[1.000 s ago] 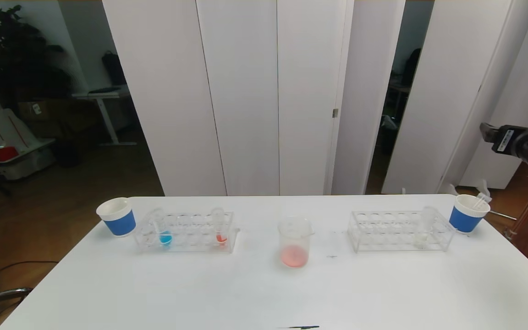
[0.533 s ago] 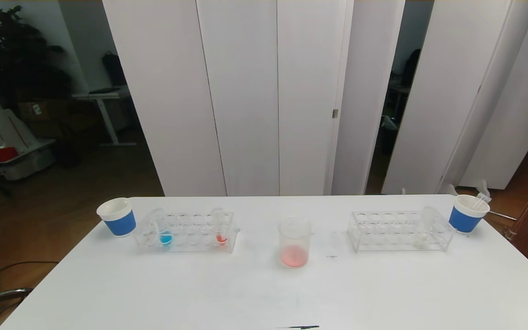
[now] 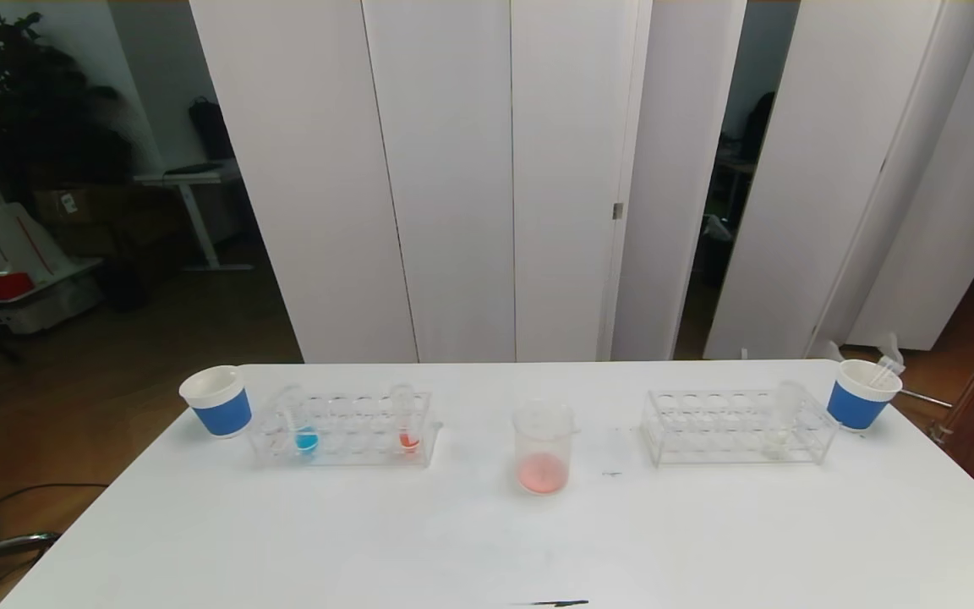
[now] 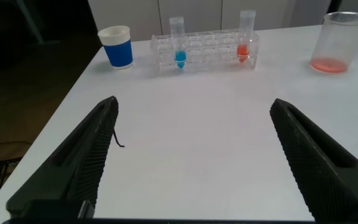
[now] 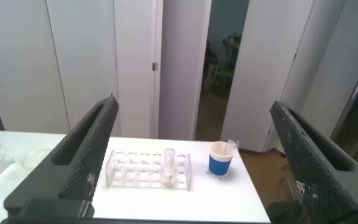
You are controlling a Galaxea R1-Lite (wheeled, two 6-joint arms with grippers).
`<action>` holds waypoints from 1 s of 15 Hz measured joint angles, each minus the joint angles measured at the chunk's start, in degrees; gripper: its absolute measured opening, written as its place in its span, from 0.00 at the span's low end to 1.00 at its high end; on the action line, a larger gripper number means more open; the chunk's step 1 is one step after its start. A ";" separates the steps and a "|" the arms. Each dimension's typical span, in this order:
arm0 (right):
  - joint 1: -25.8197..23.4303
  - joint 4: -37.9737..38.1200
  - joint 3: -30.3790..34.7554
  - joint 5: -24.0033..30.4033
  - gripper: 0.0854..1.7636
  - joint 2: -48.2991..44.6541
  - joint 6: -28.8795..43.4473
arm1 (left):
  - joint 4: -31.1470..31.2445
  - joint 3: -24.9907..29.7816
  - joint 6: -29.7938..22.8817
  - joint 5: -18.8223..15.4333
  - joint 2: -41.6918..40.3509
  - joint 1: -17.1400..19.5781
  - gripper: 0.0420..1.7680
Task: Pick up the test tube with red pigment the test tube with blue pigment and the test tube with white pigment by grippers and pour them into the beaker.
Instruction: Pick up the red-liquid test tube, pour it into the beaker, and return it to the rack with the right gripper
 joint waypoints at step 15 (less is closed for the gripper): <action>2.78 7.44 36.30 0.35 0.99 -30.14 0.94 | 0.00 0.00 0.02 0.00 0.00 0.00 0.99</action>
